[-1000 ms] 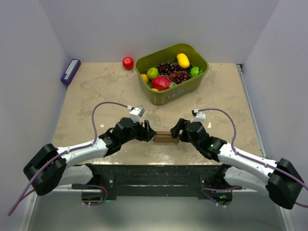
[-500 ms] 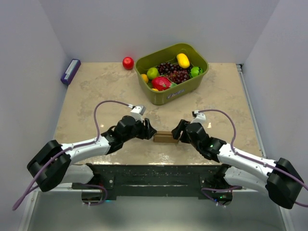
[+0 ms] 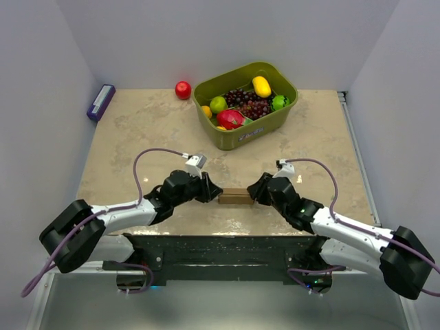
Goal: Fold the paper box
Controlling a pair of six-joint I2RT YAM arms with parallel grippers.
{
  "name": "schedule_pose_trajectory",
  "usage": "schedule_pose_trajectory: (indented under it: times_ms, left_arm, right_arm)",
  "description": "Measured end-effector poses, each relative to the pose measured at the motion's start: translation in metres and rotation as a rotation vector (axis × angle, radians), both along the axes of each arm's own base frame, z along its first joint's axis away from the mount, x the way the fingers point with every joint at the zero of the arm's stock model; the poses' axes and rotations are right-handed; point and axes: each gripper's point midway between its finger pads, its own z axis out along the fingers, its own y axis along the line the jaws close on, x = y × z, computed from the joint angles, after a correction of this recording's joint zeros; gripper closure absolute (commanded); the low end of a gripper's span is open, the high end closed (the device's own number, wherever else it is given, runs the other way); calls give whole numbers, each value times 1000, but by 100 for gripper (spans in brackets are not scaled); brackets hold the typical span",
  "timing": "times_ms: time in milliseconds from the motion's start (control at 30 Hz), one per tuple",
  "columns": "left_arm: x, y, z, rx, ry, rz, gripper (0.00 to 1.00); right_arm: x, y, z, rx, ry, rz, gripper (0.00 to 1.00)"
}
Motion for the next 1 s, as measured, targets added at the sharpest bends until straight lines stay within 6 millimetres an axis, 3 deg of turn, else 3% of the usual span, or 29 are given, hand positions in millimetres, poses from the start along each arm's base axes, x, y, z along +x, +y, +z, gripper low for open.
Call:
schedule_pose_trajectory:
  times_ms: [267,333,367,467,500,567,600,733,867,1000]
  left_arm:
    - [-13,0,-1,-14,-74,-32,71]
    - [-16,-1,-2,1,-107,-41,67]
    - [-18,-2,-4,14,-128,-44,65]
    - [-23,-5,-8,41,-169,-52,55]
    - [-27,-6,-10,46,-173,-59,44]
    - [-35,-6,-16,63,-173,-85,35]
    - [-42,-3,-26,97,-158,-104,26]
    - [-64,24,-66,225,-87,-140,16]
    - [-67,27,-49,192,-114,-141,6]
    - [-58,28,-29,136,-148,-114,5]
  right_arm:
    - [-8,-2,1,48,-22,20,68]
    - [-9,-2,1,58,-33,22,65]
    - [-9,-3,0,62,-37,23,58]
    - [-11,-2,0,71,-43,33,40]
    - [-14,-2,-1,70,-38,44,36]
    - [-20,-2,-3,59,-22,65,29]
    - [-24,-4,-5,51,-12,72,28]
    - [-34,-13,-6,25,3,86,22]
    - [-40,-22,-5,-13,16,83,14]
    - [-36,-28,-3,-63,22,65,3]
